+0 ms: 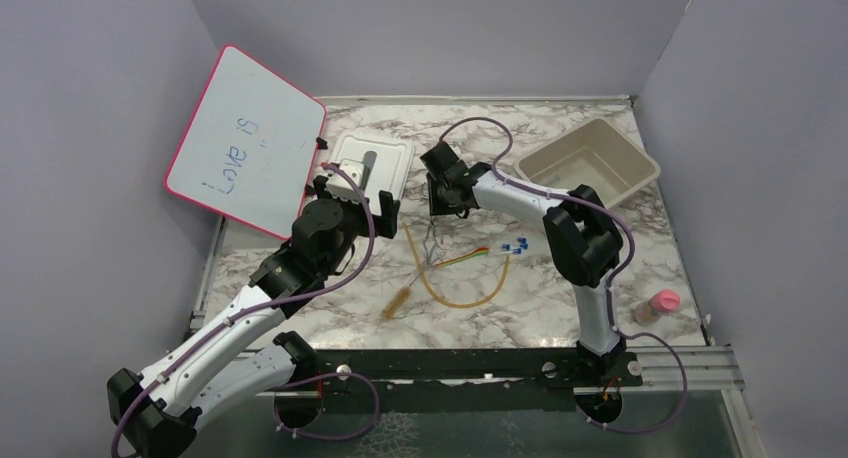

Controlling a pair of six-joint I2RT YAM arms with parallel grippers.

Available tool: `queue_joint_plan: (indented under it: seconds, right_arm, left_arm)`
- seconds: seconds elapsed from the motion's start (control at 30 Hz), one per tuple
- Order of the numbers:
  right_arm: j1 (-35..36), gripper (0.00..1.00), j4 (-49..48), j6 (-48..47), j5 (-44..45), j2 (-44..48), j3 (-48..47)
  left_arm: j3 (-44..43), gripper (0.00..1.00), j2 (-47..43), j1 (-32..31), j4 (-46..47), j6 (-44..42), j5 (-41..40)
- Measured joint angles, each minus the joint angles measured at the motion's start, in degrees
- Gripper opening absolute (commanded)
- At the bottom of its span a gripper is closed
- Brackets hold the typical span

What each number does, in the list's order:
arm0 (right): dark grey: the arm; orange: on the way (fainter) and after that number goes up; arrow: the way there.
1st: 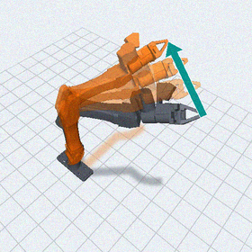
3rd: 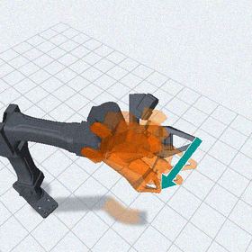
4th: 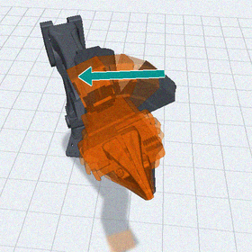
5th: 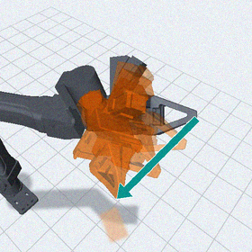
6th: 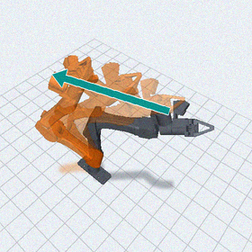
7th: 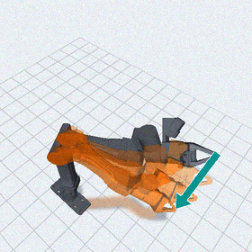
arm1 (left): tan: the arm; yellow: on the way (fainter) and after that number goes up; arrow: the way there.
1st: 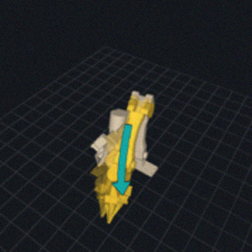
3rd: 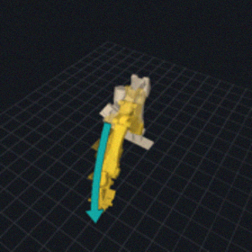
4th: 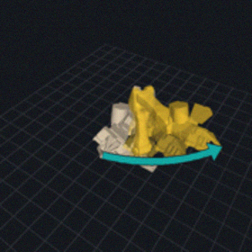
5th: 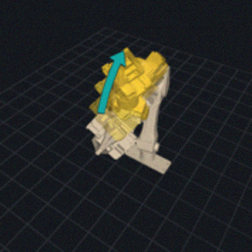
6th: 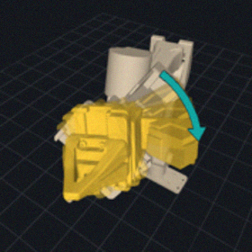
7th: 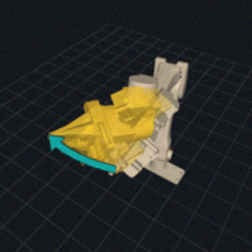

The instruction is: Organize the chemistry lab equipment

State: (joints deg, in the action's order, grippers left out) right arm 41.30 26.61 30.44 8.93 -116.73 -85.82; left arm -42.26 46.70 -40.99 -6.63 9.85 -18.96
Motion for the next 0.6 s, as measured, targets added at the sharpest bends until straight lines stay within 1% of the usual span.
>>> queue_joint_plan:
  seconds: [0.13, 0.27, 0.43, 0.6]
  right_arm:
    - [-0.04, 0.31, 0.92, -0.02, 2.6, -3.39, -4.57]
    - [0.0, 0.26, 1.79, -0.26, 4.02, -4.57, -5.14]
    - [0.0, 0.24, 2.71, -0.68, 4.61, -5.44, -5.75]
    - [0.0, 0.24, 3.28, -1.36, 4.76, -6.78, -7.15]
  left_arm:
    - [0.0, 0.98, -0.59, 0.0, 0.0, -0.52, -0.04]
    - [0.0, 0.98, -0.59, 0.02, 0.02, -0.79, -0.04]
    - [0.0, 0.98, -0.2, 0.0, 0.02, -0.83, -0.04]
    - [0.0, 0.98, 0.13, 0.0, 0.02, -0.83, -0.04]
